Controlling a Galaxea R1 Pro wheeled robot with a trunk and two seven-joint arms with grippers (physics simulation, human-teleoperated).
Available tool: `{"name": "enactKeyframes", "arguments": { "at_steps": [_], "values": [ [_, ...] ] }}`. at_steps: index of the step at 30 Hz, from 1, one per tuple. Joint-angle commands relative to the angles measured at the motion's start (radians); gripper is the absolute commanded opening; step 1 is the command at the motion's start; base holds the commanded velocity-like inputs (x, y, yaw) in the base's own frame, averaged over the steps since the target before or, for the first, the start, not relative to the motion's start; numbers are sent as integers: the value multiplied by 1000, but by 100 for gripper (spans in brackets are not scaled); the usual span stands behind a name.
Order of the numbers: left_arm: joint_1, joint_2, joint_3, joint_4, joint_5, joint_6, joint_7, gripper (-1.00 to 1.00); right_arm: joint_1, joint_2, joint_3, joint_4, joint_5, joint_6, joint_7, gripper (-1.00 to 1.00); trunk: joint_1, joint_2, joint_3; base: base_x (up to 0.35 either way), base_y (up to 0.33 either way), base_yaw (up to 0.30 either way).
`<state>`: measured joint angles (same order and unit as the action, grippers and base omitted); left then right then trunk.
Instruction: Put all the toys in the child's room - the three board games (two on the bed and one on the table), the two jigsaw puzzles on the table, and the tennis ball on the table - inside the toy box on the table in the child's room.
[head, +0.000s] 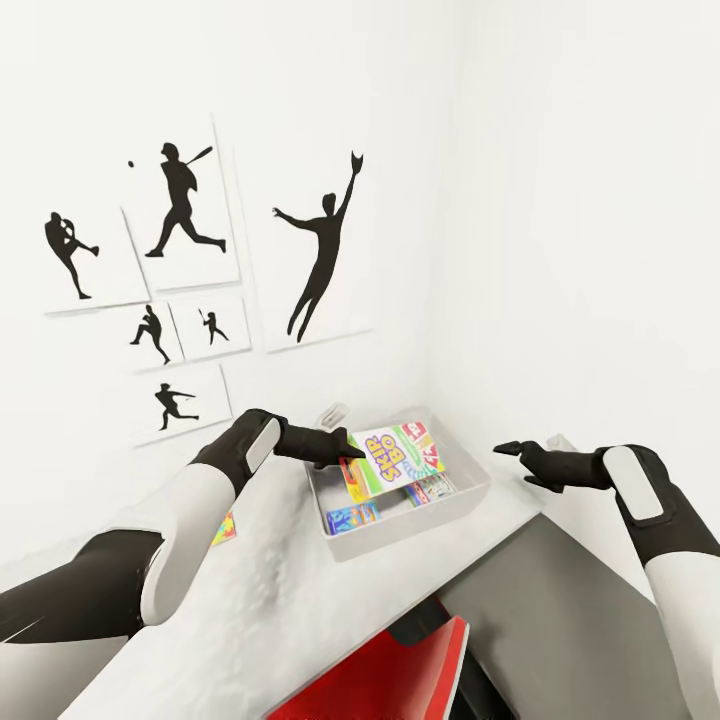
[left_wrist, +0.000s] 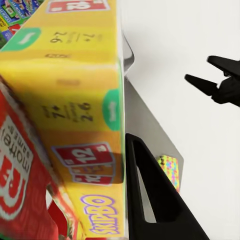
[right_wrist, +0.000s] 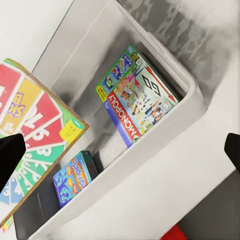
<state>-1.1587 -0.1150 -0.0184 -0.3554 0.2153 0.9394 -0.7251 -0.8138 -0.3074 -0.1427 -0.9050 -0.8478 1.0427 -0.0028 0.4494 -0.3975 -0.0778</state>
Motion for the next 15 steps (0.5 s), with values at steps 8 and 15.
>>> {"name": "enactKeyframes", "arguments": {
  "at_steps": [8,15],
  "values": [
    [-1,0,-2,0,8,6,9,-100,1,0,-2,0,-2,5,0,100,1,-2,-15,0,0,0],
    [-1,0,-2,-1,8,-1,10,-100,4,-1,-5,-1,-2,5,1,100,1,-2,-27,0,0,0]
  ]
}}
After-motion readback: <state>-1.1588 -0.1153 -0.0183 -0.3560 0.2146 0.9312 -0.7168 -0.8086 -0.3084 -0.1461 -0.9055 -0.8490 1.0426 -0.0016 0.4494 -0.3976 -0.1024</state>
